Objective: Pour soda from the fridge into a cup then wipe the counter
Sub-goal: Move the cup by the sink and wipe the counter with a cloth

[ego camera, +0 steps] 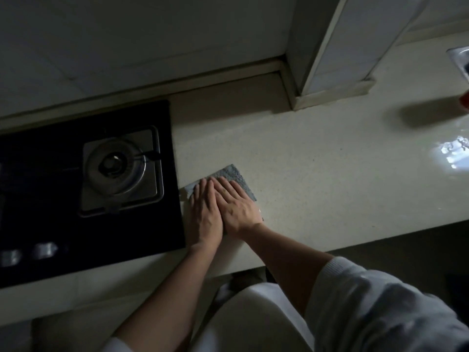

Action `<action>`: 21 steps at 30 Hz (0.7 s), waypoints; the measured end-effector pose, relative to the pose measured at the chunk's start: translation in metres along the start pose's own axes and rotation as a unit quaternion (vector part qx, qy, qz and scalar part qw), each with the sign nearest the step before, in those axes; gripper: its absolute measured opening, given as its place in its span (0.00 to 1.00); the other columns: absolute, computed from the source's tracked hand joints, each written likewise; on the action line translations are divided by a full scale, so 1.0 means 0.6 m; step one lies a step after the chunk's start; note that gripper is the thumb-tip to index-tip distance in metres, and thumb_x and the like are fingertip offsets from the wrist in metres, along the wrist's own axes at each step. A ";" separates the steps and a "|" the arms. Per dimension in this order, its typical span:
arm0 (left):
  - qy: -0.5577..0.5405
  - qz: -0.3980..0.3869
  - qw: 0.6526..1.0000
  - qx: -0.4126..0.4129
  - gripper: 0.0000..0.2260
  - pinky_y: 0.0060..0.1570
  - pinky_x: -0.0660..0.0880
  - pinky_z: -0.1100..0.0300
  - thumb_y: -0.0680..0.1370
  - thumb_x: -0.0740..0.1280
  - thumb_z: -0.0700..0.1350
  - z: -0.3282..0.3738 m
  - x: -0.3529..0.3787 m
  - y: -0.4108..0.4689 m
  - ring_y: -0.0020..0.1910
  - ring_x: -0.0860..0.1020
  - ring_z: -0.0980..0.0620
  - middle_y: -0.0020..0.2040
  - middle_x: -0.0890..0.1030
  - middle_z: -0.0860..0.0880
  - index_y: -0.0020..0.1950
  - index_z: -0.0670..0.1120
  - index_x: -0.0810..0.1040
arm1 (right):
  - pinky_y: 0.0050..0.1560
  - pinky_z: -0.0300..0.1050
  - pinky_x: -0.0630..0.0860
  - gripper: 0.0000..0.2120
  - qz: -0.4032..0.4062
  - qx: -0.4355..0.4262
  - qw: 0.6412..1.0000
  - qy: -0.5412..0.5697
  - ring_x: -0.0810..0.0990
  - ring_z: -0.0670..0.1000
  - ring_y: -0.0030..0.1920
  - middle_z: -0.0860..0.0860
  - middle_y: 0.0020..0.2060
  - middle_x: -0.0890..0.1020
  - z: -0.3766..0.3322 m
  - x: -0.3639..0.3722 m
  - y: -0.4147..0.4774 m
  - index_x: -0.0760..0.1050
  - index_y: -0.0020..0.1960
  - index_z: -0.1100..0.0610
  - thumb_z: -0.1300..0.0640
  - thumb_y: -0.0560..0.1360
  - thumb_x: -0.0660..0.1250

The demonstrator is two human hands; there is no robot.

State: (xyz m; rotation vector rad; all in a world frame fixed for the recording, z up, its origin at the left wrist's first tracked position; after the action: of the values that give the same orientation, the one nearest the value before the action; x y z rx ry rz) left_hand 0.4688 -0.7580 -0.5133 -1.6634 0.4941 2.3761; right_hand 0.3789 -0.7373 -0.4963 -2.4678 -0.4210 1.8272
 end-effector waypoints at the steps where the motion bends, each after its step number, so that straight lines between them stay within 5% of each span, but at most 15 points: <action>1: -0.007 0.004 1.000 -0.002 0.23 0.71 0.63 0.45 0.79 0.53 0.37 0.006 0.001 0.000 0.72 0.66 0.38 0.73 0.66 0.35 0.74 0.38 0.59 | 0.78 0.50 0.43 0.30 -0.004 -0.003 1.000 -0.003 0.42 0.50 0.79 0.50 0.80 0.49 0.006 -0.001 -0.002 0.46 0.80 0.55 0.48 0.82 0.48; 14: -0.060 0.011 0.998 0.026 0.21 0.65 0.69 0.38 0.78 0.54 0.35 0.145 0.048 0.040 0.67 0.72 0.33 0.68 0.71 0.32 0.70 0.34 0.69 | 0.78 0.49 0.42 0.32 -0.001 0.028 1.000 -0.005 0.44 0.49 0.79 0.49 0.79 0.50 0.136 -0.032 -0.049 0.46 0.80 0.55 0.45 0.79 0.46; 21: -0.080 -0.027 0.994 0.075 0.21 0.66 0.67 0.38 0.78 0.53 0.36 0.272 0.101 0.098 0.68 0.71 0.32 0.69 0.71 0.31 0.72 0.35 0.65 | 0.78 0.48 0.41 0.31 0.014 0.087 0.996 -0.004 0.44 0.49 0.79 0.49 0.79 0.50 0.274 -0.064 -0.086 0.46 0.80 0.54 0.46 0.80 0.47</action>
State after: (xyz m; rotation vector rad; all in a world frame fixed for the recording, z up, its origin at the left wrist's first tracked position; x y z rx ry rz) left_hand 0.2856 -0.7519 -0.5100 -1.3927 0.5772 2.3451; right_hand 0.2032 -0.7176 -0.5003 -2.3625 -0.2191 1.8009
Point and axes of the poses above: each hand's wrist, its own y-axis towards the middle knuckle, its own x-axis out of the palm, z = x × y, the point moved 5 cm from there along y, towards the middle knuckle
